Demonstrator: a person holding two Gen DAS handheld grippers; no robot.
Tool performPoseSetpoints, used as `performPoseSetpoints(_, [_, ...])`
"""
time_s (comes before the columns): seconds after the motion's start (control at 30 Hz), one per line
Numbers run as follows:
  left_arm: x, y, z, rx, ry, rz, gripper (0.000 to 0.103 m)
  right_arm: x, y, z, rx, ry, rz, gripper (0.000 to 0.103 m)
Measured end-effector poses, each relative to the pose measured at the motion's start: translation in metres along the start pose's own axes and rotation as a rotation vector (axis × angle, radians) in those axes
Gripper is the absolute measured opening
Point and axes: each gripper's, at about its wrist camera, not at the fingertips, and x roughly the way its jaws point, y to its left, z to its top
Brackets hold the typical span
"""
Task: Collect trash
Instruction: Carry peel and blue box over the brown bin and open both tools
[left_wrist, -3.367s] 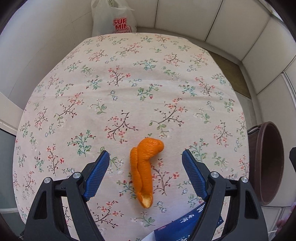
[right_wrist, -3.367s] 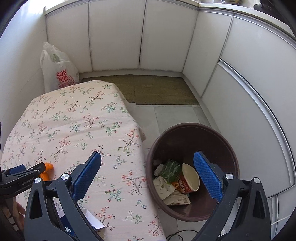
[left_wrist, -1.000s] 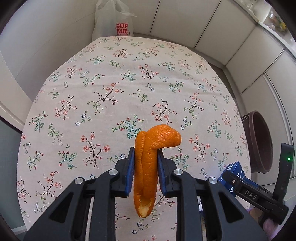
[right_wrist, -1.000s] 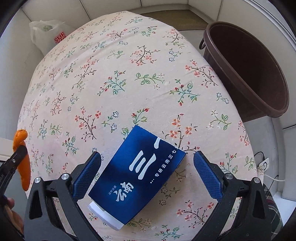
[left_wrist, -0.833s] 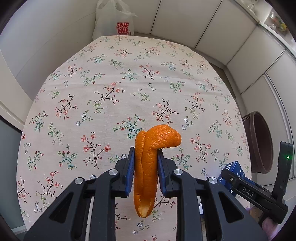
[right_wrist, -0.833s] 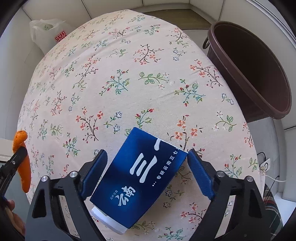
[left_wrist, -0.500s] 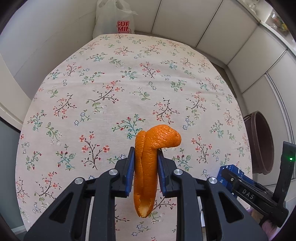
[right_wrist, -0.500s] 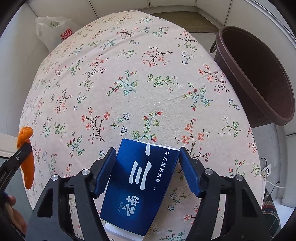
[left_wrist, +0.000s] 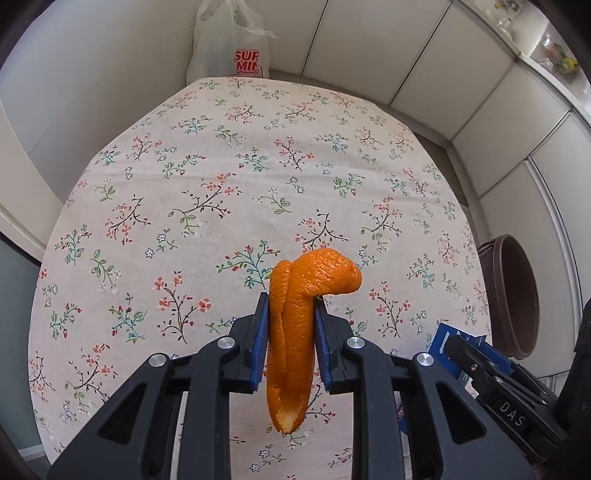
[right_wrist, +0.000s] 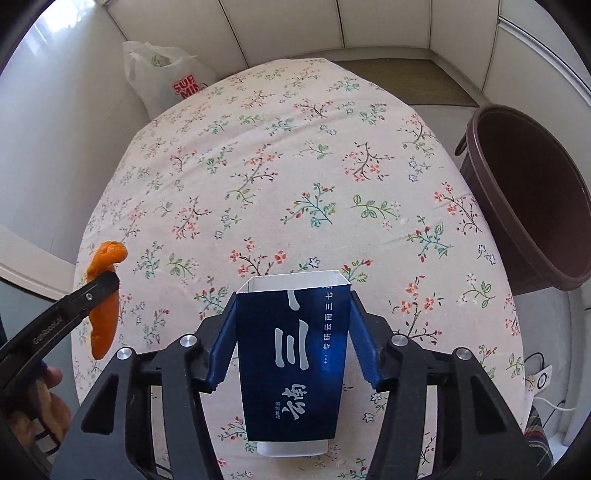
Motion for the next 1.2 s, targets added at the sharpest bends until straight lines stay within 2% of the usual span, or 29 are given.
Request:
performPoseSetpoints(0.33, [-0.019, -0.001, 0.009, -0.035, -0.057, -0.031, 0.023, -0.04, 0.01, 0.016, -0.047, -0.146, 0.032, 0.051])
performPoseSetpoints(0.7, [-0.058, -0.017, 0.03, -0.069, -0.17, -0.101, 0.023, -0.092, 0.005, 0.048, -0.069, -0.31, 0.046, 0.05])
performPoseSetpoints(0.93, [-0.086, -0.038, 0.039, -0.042, -0.251, -0.137, 0.023, -0.124, -0.01, 0.064, -0.065, -0.396, 0.034, 0.05])
performPoseSetpoints(1.2, [-0.096, -0.067, 0.041, -0.003, -0.269, -0.169, 0.023, -0.154, -0.039, 0.077, -0.026, -0.469, 0.01, 0.05])
